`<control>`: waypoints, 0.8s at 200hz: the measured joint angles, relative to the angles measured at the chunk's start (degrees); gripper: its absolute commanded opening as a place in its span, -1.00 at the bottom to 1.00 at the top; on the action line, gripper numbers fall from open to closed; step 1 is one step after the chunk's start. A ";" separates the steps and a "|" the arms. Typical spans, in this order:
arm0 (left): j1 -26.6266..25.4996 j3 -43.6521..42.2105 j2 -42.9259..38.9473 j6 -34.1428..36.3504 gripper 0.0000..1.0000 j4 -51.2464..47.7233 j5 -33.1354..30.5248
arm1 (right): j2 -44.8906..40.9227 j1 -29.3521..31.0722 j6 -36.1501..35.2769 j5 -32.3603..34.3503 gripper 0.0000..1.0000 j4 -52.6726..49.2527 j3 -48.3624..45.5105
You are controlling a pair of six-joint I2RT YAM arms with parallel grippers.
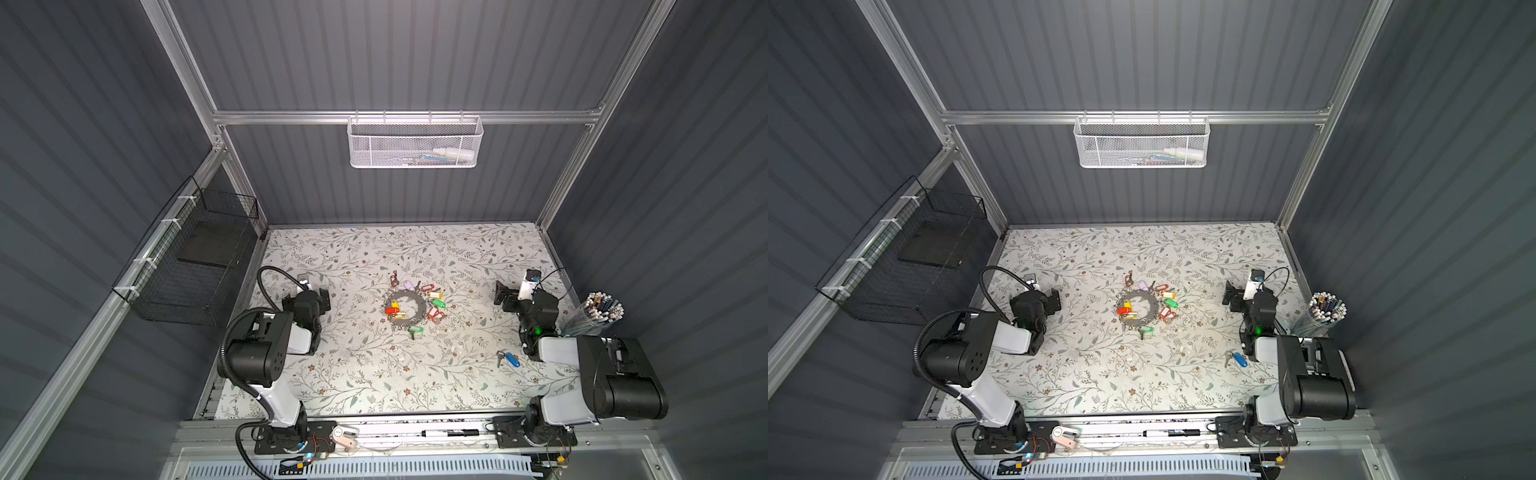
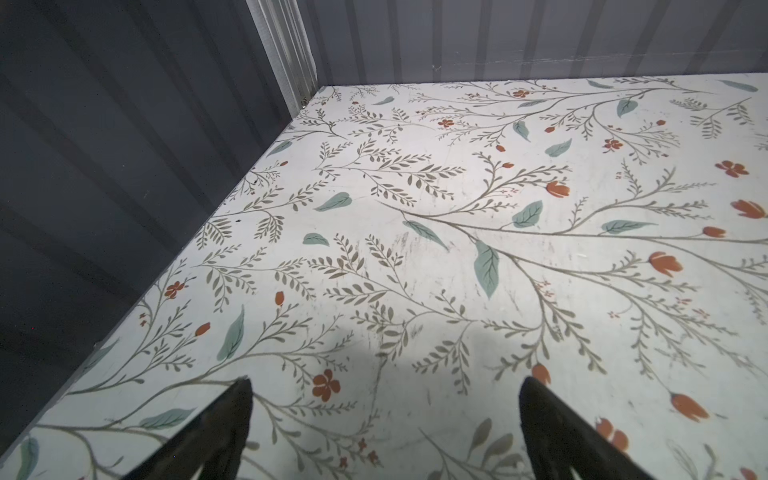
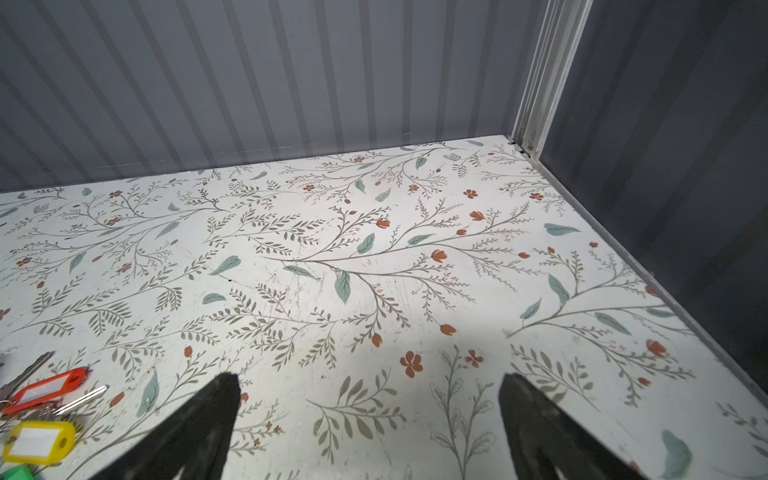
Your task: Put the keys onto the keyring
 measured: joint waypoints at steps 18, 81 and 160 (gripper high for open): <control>0.00 0.00 0.00 0.00 1.00 0.00 0.00 | 0.00 -0.28 0.02 -0.57 0.98 -0.04 0.09; 0.00 0.00 0.00 0.00 0.99 0.00 0.00 | 0.00 -0.85 0.02 -1.40 0.98 0.00 0.09; 0.00 0.00 0.00 0.00 0.99 0.00 0.00 | 0.00 -0.81 0.02 -1.38 0.98 0.02 0.07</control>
